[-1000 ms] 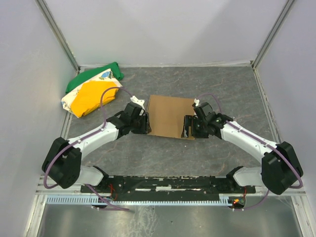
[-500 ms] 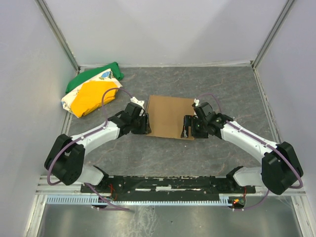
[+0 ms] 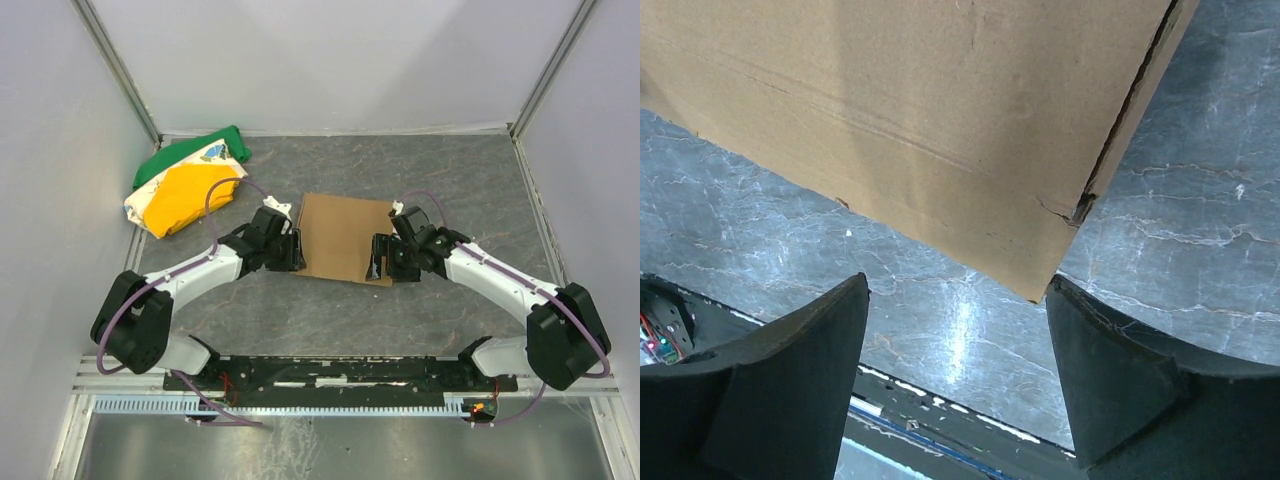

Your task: Fold the paper box

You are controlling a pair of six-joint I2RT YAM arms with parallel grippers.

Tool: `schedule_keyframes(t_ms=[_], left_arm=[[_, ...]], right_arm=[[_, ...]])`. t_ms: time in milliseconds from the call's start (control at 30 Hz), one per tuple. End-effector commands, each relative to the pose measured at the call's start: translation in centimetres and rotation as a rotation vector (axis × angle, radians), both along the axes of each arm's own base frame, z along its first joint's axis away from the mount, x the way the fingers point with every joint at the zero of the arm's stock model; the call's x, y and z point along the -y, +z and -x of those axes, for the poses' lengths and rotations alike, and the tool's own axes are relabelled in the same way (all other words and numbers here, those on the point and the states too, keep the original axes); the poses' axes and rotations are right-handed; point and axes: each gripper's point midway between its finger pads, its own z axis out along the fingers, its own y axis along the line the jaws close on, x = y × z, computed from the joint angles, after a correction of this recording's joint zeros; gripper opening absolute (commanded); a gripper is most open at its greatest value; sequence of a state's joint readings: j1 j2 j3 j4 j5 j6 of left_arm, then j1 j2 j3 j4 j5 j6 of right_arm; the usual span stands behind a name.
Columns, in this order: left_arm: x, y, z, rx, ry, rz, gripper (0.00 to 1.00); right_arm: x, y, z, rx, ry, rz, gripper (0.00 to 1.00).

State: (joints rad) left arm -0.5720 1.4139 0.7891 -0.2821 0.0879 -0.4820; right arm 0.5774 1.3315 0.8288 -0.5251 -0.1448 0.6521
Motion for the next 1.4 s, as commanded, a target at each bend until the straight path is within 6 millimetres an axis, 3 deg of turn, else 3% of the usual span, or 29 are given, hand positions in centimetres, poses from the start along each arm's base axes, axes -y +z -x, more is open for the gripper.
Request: schedule_keyframes(t_ms=[0, 600, 1033, 1367], left_arm=[[2.7, 2.2, 0.3, -0.009, -0.045, 0.142, 0.52], [2.7, 4.5, 1.6, -0.043, -0.065, 0.237, 0.53], [2.2, 4.3, 1.4, -0.035, -0.054, 0.214, 0.53], [2.3, 2.2, 0.7, -0.037, -0.05, 0.19, 0.52]], right_arm=[[-2.9, 3.8, -1.2, 0.043, 0.017, -0.142, 0.79], [-2.0, 4.1, -0.3, 0.012, 0.024, -0.101, 0.8], [-2.0, 4.1, -0.4, 0.016, 0.025, -0.105, 0.8], [-2.4, 2.3, -0.9, 0.005, 0.029, -0.099, 0.81]])
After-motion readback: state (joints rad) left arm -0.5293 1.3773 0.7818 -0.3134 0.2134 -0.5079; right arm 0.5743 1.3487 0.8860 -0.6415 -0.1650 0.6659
